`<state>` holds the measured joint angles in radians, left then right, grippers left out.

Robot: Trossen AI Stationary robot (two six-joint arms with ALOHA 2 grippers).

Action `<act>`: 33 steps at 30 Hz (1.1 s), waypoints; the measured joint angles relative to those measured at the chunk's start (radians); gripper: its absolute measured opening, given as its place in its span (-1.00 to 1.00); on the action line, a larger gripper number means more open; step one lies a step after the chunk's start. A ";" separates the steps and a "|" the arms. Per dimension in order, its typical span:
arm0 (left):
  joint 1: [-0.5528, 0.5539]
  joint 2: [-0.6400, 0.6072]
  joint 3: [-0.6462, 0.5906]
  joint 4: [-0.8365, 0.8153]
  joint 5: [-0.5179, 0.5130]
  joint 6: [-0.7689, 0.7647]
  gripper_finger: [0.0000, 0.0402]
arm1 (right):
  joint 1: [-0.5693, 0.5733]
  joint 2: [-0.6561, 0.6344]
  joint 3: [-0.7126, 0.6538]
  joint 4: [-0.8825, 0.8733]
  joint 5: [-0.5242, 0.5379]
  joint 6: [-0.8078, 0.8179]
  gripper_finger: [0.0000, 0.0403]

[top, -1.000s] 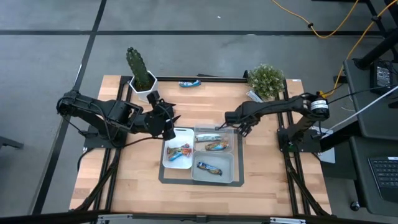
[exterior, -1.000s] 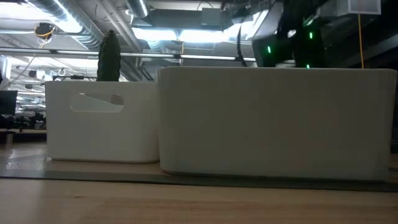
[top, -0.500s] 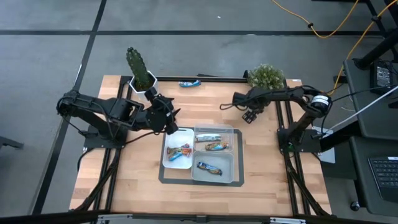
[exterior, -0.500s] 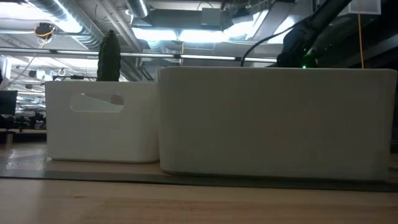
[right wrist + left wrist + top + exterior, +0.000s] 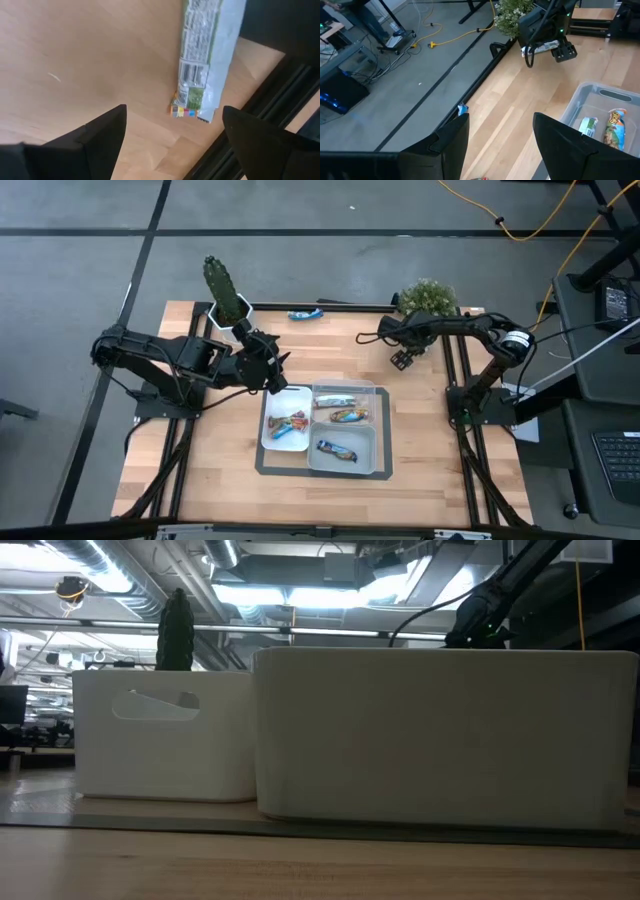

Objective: Pick and place Granola Bars by type
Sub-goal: Put the yellow granola bar into the transparent bin

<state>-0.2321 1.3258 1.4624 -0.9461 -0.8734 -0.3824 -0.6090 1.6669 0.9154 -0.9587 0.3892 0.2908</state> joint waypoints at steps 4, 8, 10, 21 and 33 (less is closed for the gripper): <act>0.000 0.000 0.000 0.000 0.000 0.000 0.06 | 0.000 0.000 0.000 0.044 -0.003 -0.029 0.64; -0.001 0.000 0.000 0.000 -0.005 -0.001 0.06 | -0.006 0.000 0.000 0.077 -0.025 -0.045 0.64; -0.001 0.000 0.000 0.000 -0.005 -0.007 0.06 | -0.015 0.000 0.000 0.082 -0.025 -0.041 0.64; -0.001 0.000 0.000 0.000 0.002 -0.027 0.06 | -0.055 0.000 0.000 0.100 -0.025 -0.039 0.64; -0.001 0.000 0.000 0.000 0.004 -0.027 0.06 | -0.054 -0.004 -0.071 0.156 -0.023 -0.031 0.64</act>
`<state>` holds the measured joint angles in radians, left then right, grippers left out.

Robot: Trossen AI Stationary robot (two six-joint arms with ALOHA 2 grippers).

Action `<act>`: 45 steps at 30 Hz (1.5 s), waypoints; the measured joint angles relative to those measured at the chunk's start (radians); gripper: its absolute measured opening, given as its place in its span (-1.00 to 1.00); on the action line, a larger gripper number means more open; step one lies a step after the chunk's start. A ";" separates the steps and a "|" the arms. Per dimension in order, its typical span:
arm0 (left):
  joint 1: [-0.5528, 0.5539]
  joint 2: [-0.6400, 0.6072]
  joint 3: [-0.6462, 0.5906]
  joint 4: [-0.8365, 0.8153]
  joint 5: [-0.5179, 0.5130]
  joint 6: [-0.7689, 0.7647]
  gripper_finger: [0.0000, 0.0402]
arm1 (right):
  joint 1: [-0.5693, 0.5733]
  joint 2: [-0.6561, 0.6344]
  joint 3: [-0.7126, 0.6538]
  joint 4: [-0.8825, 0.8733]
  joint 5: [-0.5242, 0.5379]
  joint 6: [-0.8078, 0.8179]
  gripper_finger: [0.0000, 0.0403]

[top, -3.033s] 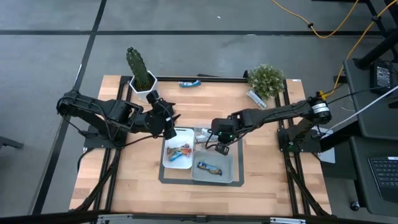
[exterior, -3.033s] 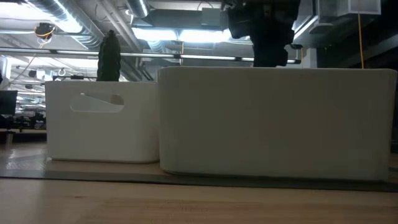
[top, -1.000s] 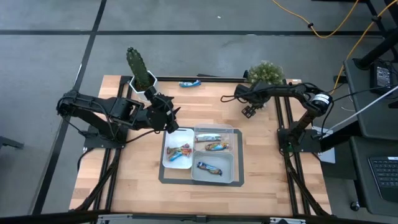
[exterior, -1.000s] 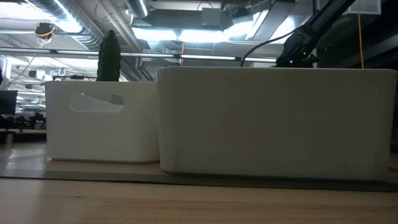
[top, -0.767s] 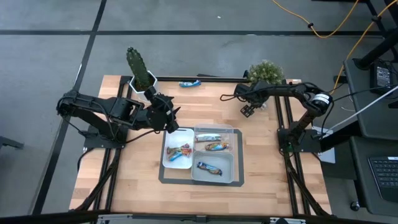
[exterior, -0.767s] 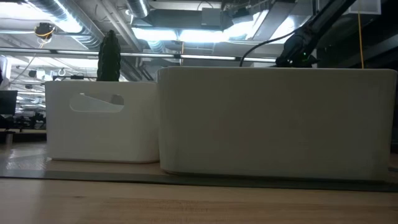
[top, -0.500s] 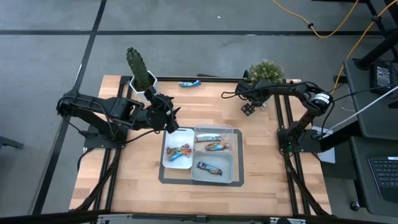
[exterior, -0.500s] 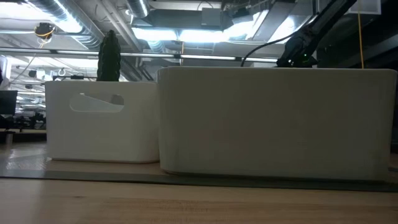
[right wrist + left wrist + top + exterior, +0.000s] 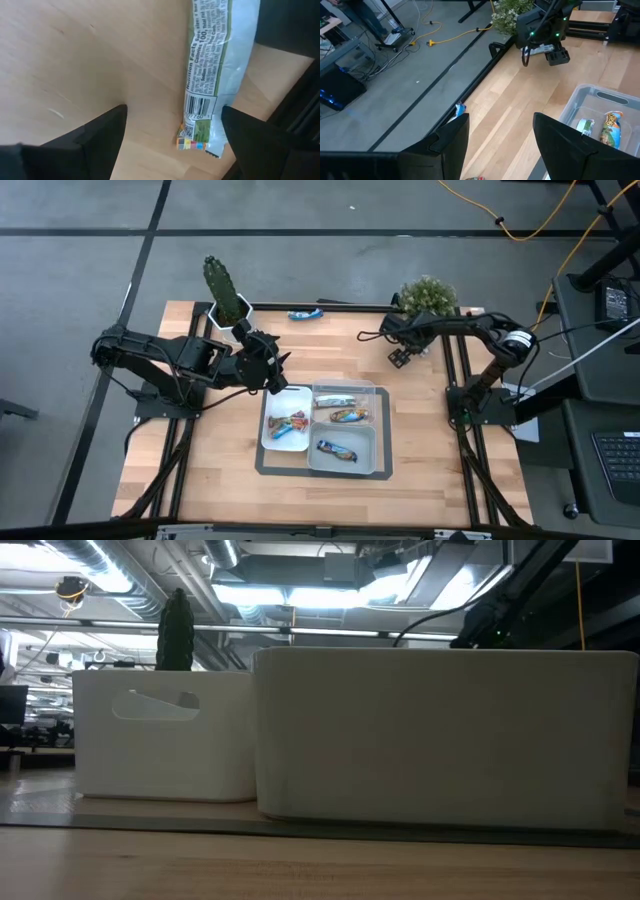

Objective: Pick and place Granola Bars by type
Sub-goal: Put the yellow granola bar into the transparent bin

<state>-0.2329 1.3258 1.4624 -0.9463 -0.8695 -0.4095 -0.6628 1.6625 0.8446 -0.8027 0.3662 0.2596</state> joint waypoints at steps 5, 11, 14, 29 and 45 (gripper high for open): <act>0.000 0.000 0.000 0.002 0.000 0.000 0.06 | 0.000 -0.001 -0.023 0.012 -0.013 0.007 0.64; 0.000 0.000 0.000 0.007 -0.003 0.000 0.06 | -0.003 -0.001 -0.025 0.025 -0.086 -0.013 0.62; 0.000 0.000 0.000 0.007 -0.003 -0.008 0.06 | -0.001 -0.001 -0.025 0.027 -0.105 -0.027 0.57; 0.000 0.000 0.000 0.007 -0.002 -0.026 0.06 | 0.043 0.003 -0.026 -0.023 -0.191 -0.031 0.07; 0.000 0.026 0.000 0.007 0.005 -0.040 0.06 | 0.153 0.004 -0.030 -0.077 -0.234 -0.009 -0.85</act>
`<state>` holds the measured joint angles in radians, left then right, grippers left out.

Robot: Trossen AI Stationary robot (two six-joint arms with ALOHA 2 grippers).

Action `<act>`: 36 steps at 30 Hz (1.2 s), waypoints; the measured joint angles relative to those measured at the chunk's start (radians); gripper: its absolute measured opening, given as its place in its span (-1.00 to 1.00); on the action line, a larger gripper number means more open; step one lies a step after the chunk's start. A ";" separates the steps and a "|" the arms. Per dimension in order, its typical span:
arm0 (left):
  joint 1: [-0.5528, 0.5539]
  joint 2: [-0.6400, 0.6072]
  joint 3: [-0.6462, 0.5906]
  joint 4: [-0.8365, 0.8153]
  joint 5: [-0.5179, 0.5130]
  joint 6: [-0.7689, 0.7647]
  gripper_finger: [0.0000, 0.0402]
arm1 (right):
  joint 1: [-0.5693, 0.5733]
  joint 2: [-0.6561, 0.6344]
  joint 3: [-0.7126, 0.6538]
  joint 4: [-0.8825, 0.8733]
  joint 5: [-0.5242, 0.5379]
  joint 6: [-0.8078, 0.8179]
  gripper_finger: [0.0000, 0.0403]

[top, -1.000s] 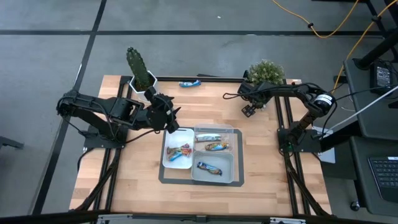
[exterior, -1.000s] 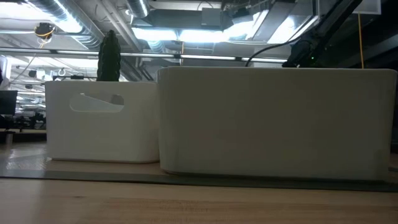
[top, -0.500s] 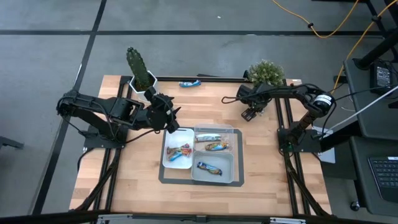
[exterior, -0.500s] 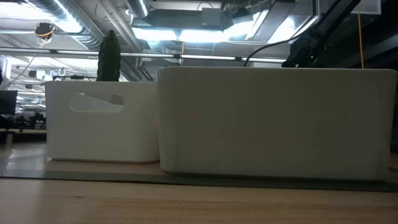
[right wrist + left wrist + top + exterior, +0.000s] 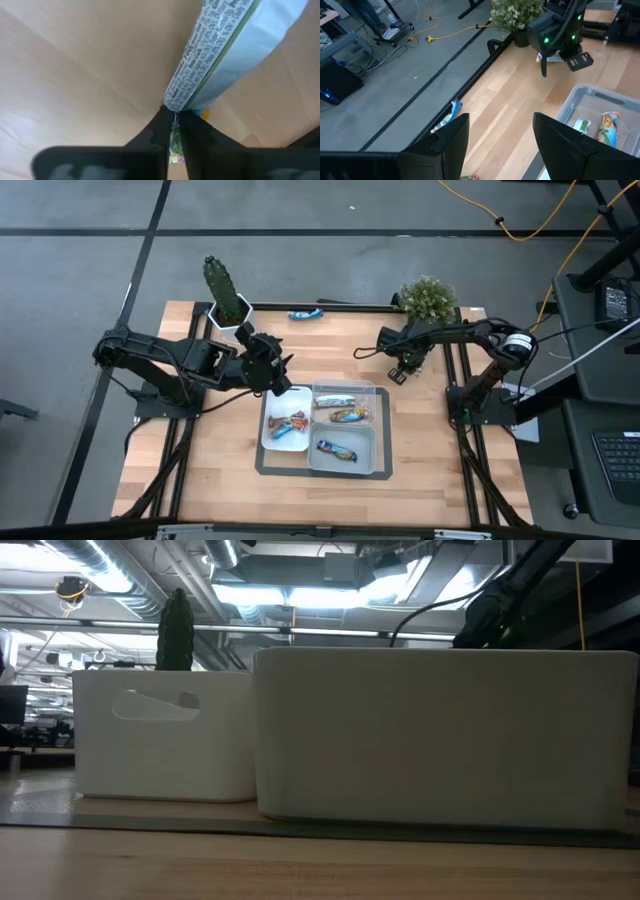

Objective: Pick and place Granola Bars by type
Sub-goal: Put the yellow granola bar into the transparent bin

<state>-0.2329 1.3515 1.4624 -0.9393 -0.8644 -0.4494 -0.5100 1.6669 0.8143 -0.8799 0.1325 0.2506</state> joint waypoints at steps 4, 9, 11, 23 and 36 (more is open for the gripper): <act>0.000 0.005 0.000 0.001 0.003 0.006 0.06 | 0.032 0.000 0.005 -0.010 0.002 0.002 -0.94; -0.001 0.007 0.000 0.000 0.007 0.007 0.06 | 0.095 -0.008 0.059 -0.051 -0.005 0.005 -0.91; -0.001 0.007 0.000 0.000 0.007 0.007 0.06 | 0.122 -0.044 0.087 -0.043 -0.006 0.012 -0.93; -0.001 0.005 0.000 0.000 -0.005 0.017 0.06 | 0.350 -0.349 0.215 -0.072 0.010 0.160 -0.95; -0.001 0.005 0.000 -0.003 -0.008 0.018 0.06 | 0.671 -0.703 0.234 0.279 -0.024 0.078 -0.95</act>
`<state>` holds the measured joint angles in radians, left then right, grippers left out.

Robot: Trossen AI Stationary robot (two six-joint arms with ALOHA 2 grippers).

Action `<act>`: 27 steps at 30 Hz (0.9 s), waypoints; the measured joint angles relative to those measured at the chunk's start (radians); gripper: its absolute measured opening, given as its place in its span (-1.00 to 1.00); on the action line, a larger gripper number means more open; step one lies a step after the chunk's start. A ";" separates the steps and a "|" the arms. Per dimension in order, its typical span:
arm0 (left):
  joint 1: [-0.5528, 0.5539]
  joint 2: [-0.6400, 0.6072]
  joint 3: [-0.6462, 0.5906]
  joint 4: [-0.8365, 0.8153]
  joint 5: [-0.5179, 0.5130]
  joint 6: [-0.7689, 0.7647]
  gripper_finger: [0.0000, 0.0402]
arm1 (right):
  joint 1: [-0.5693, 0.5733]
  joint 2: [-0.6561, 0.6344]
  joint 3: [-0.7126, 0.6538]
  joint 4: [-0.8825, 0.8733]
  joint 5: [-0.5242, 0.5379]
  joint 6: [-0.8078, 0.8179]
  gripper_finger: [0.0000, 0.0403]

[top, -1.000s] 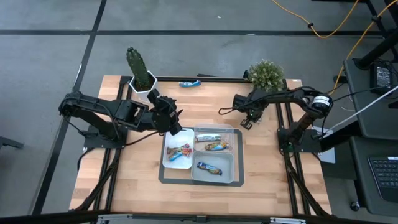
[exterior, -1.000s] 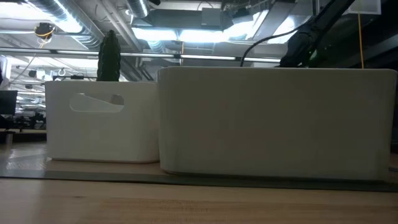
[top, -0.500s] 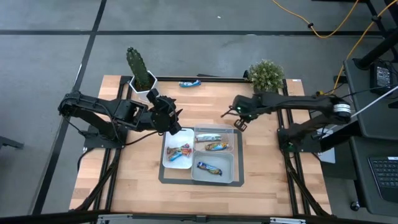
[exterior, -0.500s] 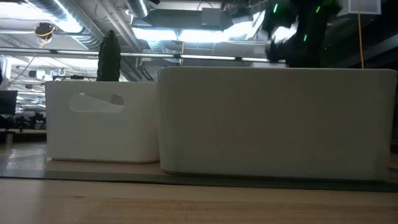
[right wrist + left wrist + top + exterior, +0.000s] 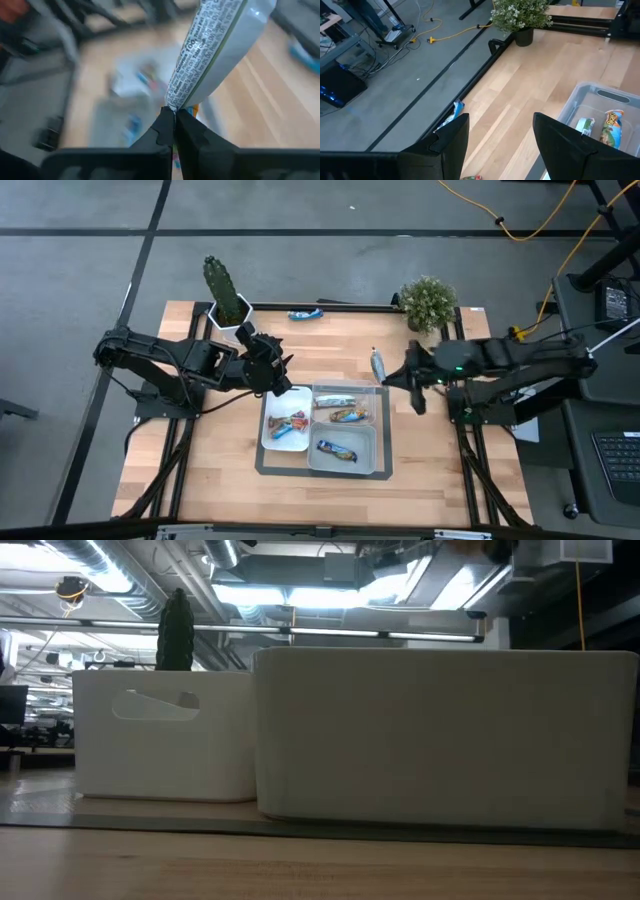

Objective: Pick and place Granola Bars by type
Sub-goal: Put the yellow granola bar into the transparent bin

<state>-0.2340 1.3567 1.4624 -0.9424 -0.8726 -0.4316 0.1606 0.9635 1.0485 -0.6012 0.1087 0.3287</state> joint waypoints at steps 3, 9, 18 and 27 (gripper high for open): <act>-0.002 0.000 0.000 0.000 0.000 0.000 0.06 | 0.063 -0.026 0.000 0.123 0.000 -0.049 -0.95; -0.017 0.000 0.000 0.000 0.003 0.000 0.06 | 0.115 0.010 0.000 0.315 0.024 -0.107 -0.95; -0.021 0.000 0.000 0.000 0.030 0.019 0.06 | 0.086 0.262 0.283 0.347 -0.029 -0.282 -0.95; -0.022 0.000 0.000 0.000 0.030 0.025 0.06 | 0.048 0.480 0.516 -0.094 0.056 -0.253 -0.93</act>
<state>-0.2556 1.3563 1.4624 -0.9424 -0.8425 -0.4065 0.2085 1.4439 1.5640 -0.6954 0.1642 0.0755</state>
